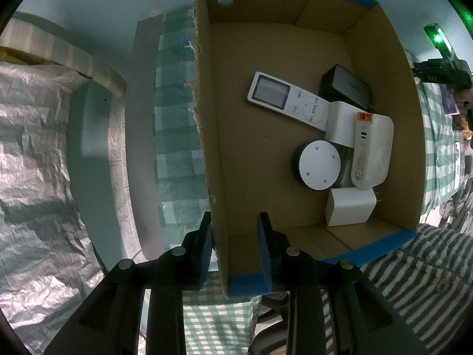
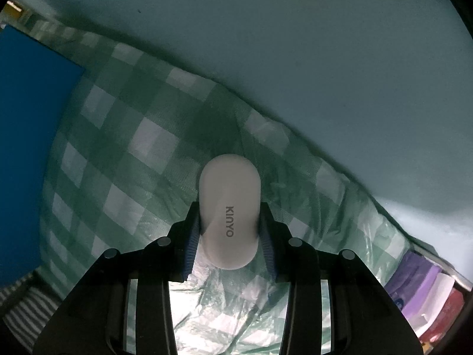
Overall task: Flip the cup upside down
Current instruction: 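Carry the white oval case with the right tool over the box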
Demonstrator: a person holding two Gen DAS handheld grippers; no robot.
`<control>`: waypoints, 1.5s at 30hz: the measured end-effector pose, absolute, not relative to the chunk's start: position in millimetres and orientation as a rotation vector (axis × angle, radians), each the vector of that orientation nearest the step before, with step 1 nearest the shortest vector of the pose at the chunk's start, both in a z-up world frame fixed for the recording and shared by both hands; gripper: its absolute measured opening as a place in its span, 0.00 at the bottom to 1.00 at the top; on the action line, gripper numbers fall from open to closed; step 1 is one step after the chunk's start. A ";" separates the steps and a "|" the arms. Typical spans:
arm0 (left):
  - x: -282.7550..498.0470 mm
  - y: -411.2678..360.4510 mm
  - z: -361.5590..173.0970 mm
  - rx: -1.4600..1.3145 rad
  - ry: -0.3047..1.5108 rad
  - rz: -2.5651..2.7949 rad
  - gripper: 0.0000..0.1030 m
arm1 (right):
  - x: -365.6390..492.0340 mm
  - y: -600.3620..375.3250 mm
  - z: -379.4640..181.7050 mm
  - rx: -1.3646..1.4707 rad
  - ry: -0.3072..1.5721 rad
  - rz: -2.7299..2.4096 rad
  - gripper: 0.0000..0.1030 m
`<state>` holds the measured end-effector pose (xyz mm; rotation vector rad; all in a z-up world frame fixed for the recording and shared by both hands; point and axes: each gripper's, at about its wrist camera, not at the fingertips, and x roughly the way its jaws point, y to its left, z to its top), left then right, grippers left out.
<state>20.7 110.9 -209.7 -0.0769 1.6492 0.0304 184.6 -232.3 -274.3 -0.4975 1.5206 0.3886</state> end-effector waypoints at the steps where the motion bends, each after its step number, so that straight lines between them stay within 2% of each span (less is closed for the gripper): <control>1: 20.5 110.4 -209.7 -0.076 1.649 0.031 0.27 | 186.3 -232.6 -274.6 -0.486 1.533 0.386 0.36; 9: 20.3 108.4 -210.3 -0.071 1.649 0.032 0.27 | 173.8 -221.5 -261.2 -0.437 1.547 0.414 0.35; 29: 21.1 108.7 -210.8 -0.063 1.648 0.031 0.27 | 101.5 -176.9 -173.0 -0.445 1.507 0.556 0.35; 37: 21.0 108.8 -210.9 -0.062 1.649 0.033 0.27 | 67.1 -121.3 -136.9 -0.499 1.439 0.698 0.35; 45: 21.2 109.0 -210.0 -0.062 1.649 0.037 0.27 | 40.8 -67.1 -135.9 -0.577 1.413 0.822 0.35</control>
